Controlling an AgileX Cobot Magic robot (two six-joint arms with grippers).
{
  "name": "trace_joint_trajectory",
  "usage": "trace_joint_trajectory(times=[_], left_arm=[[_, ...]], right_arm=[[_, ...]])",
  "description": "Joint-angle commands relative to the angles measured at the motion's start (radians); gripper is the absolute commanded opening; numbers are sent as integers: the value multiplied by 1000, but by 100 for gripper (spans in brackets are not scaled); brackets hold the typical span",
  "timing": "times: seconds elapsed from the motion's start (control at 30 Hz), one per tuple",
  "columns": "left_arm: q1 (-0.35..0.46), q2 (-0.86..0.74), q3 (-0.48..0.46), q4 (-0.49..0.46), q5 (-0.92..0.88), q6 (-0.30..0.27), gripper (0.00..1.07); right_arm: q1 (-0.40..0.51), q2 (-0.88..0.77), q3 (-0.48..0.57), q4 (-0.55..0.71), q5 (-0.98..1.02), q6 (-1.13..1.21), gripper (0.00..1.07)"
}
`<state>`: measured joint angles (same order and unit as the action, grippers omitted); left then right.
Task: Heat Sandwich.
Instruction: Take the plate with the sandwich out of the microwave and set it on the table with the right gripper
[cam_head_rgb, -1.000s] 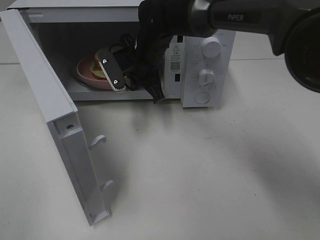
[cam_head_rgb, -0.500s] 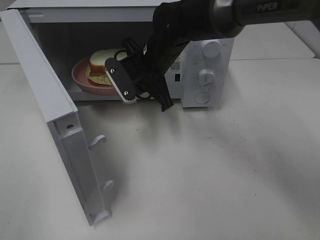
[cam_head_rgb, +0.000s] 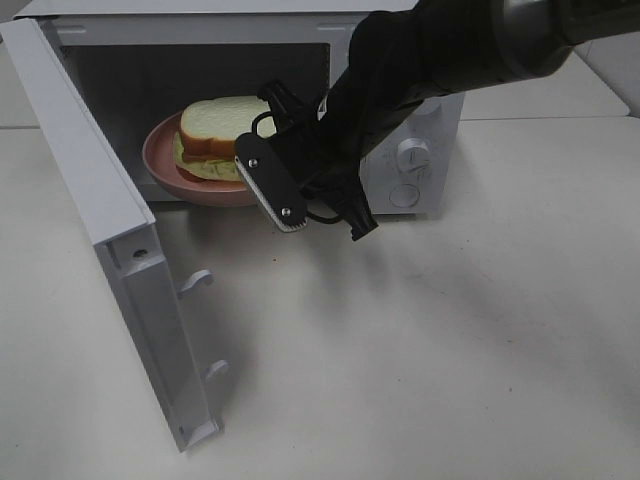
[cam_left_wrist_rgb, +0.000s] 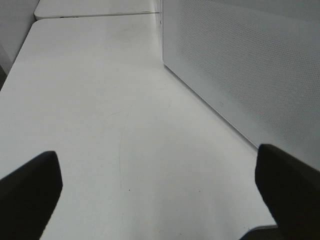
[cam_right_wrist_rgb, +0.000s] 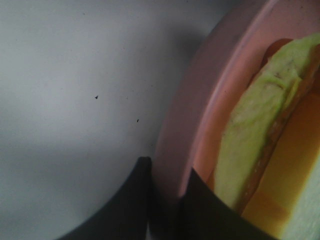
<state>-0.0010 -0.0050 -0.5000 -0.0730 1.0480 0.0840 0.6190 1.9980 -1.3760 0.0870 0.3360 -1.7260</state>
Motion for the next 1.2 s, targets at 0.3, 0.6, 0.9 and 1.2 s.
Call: trace_joint_trajectory(times=[0.3,0.6,0.9,1.2], left_arm=[[3,-20,4,-1,-11,-3,98],[3,-20,4,-1,-11,-3,98],[3,-20,4,-1,-11,-3,98],[3,-20,4,-1,-11,-3,98]], right_arm=[[-1,-172,236,21,-121,-29,0],[-1,-316,408,20,-128,-27,0],[-1,-470,556,20,-144,-23,0],[-1,-618,679,20,-142,-15,0]])
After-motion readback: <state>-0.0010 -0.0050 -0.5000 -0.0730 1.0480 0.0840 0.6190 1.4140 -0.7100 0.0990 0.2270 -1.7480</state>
